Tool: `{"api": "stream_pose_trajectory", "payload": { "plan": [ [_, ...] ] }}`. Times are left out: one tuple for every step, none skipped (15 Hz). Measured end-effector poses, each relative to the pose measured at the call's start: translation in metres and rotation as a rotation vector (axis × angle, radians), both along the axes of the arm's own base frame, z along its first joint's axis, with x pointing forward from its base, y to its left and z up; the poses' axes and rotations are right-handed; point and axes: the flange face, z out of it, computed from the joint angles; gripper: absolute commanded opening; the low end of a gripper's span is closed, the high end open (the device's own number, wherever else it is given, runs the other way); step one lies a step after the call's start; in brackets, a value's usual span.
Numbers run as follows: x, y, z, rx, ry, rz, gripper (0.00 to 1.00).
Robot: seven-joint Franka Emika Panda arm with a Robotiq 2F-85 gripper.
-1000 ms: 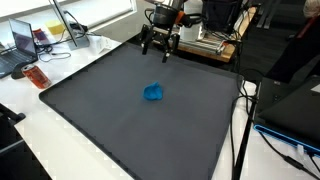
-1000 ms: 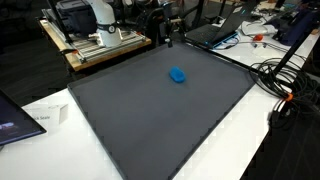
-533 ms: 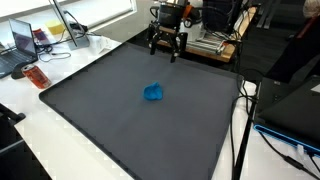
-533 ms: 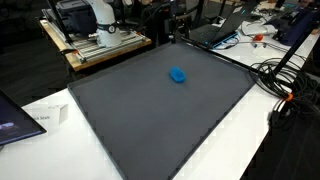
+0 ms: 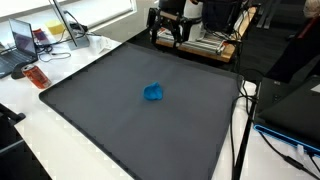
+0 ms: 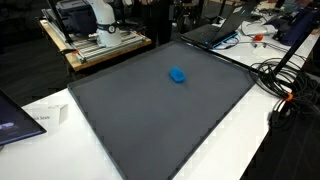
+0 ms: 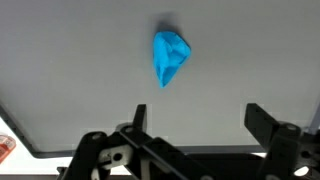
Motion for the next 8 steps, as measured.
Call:
{"api": "stream_pose_trajectory", "payload": {
  "plan": [
    [0.001, 0.004, 0.002, -0.003, 0.003, 0.000, 1.00],
    [0.003, 0.009, 0.004, -0.004, 0.006, -0.002, 1.00],
    [0.004, 0.015, 0.004, -0.004, 0.004, -0.006, 1.00],
    [0.005, 0.021, 0.003, -0.005, 0.001, -0.011, 1.00],
    [0.007, 0.027, 0.003, -0.006, -0.004, -0.018, 1.00],
    [0.008, 0.034, 0.001, -0.013, -0.012, -0.028, 1.00],
    [0.009, 0.037, -0.001, -0.013, -0.012, -0.031, 1.00],
    [0.009, 0.038, -0.002, -0.014, -0.010, -0.030, 1.00]
  ]
}}
